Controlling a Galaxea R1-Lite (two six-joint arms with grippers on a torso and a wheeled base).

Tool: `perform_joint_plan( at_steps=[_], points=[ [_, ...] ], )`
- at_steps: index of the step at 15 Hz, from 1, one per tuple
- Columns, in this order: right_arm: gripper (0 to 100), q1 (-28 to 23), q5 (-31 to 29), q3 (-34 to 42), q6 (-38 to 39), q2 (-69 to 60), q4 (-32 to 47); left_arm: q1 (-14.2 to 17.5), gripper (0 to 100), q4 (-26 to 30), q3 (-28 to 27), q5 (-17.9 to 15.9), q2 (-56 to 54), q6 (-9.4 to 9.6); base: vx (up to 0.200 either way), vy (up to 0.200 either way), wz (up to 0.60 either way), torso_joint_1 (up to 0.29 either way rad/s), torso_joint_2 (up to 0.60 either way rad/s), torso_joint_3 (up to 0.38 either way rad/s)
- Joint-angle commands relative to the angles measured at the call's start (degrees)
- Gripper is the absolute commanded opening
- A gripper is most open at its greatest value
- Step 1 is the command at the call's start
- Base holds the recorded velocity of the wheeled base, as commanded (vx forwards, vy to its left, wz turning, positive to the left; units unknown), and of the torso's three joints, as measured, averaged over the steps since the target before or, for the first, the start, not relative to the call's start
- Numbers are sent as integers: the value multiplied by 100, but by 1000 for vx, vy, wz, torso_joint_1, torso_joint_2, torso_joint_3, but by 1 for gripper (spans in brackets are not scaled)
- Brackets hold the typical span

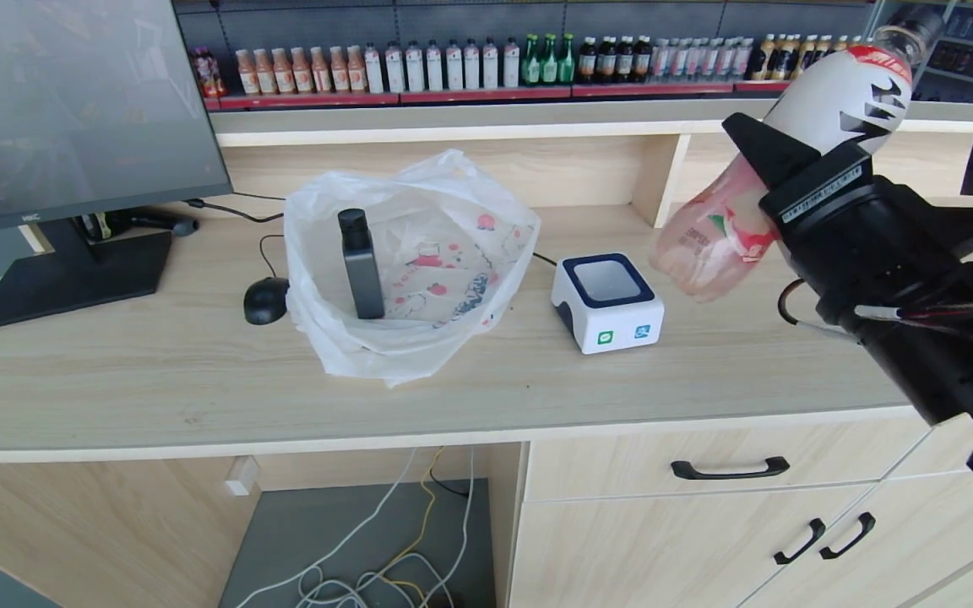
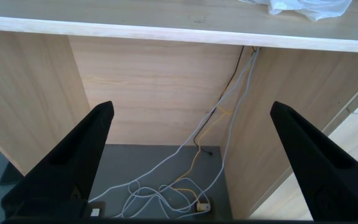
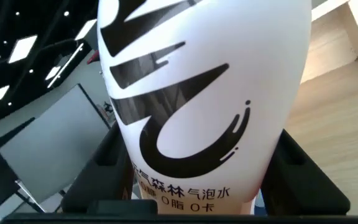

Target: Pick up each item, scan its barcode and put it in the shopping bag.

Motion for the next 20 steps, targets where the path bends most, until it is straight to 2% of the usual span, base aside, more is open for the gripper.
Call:
perform_joint_plan(
  at_steps=[1,5,6,9,11,12,19,20],
  points=[
    [0,38,289,710,-657,-55,-564,2,100,0,0,0,0,-2,0,0,0,0,0,0],
    [0,363,325,833,-1791,-134,-695,2,100,0,0,0,0,-2,0,0,0,0,0,0],
    [0,521,325,842,-2335,-161,-704,2,100,0,0,0,0,-2,0,0,0,0,0,0],
    [0,574,325,1088,-3179,-161,-774,2,100,0,0,0,0,-2,0,0,0,0,0,0],
    [0,644,404,1167,-3452,-55,-1065,2,100,0,0,0,0,7,0,0,0,0,0,0],
    [0,627,615,1123,-3750,33,-1117,-6,100,0,0,0,0,16,0,0,0,0,0,0],
    [0,416,720,974,-3584,419,-1205,2,100,0,0,0,0,-2,0,0,0,0,0,0],
    [0,416,720,974,-3584,419,-1205,2,100,0,0,0,0,-2,0,200,0,12,2,-2]
  ],
)
